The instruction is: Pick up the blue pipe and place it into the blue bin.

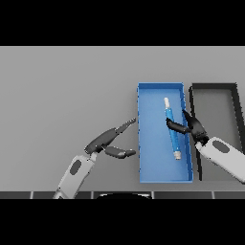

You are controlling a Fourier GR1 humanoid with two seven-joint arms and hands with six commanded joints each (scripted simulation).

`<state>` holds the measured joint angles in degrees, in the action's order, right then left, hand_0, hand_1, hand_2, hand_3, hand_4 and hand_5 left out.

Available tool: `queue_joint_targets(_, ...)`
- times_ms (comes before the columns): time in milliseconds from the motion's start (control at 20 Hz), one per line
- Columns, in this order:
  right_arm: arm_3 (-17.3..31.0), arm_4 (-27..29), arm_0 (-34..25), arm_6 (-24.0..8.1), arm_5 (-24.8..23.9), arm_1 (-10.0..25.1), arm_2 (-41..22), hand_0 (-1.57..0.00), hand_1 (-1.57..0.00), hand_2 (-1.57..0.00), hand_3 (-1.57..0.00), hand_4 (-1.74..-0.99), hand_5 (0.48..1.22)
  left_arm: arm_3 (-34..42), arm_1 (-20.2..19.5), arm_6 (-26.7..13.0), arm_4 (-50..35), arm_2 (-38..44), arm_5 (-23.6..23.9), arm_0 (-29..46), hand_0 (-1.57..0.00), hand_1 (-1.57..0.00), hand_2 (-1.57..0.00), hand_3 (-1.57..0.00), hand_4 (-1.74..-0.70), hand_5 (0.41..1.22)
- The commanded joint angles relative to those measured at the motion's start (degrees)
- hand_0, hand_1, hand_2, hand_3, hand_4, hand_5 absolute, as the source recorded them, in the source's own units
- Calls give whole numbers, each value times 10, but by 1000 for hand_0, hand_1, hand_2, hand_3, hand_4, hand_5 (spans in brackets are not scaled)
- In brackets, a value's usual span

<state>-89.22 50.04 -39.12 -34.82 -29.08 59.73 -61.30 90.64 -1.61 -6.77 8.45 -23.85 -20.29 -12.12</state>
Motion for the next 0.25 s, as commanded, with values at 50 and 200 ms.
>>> queue_joint_targets(50,-1,3,-1,-1,1,7,-1,-6,-5,-5,-3,-1022,658,4,5,8,2,-7,1,4,1,1,1,1,-885,431)
queue_joint_targets(200,-1,8,-5,4,7,13,0,-6,-5,-5,-3,-1022,643,17,-3,10,0,-10,-2,25,1,1,1,1,-885,431)
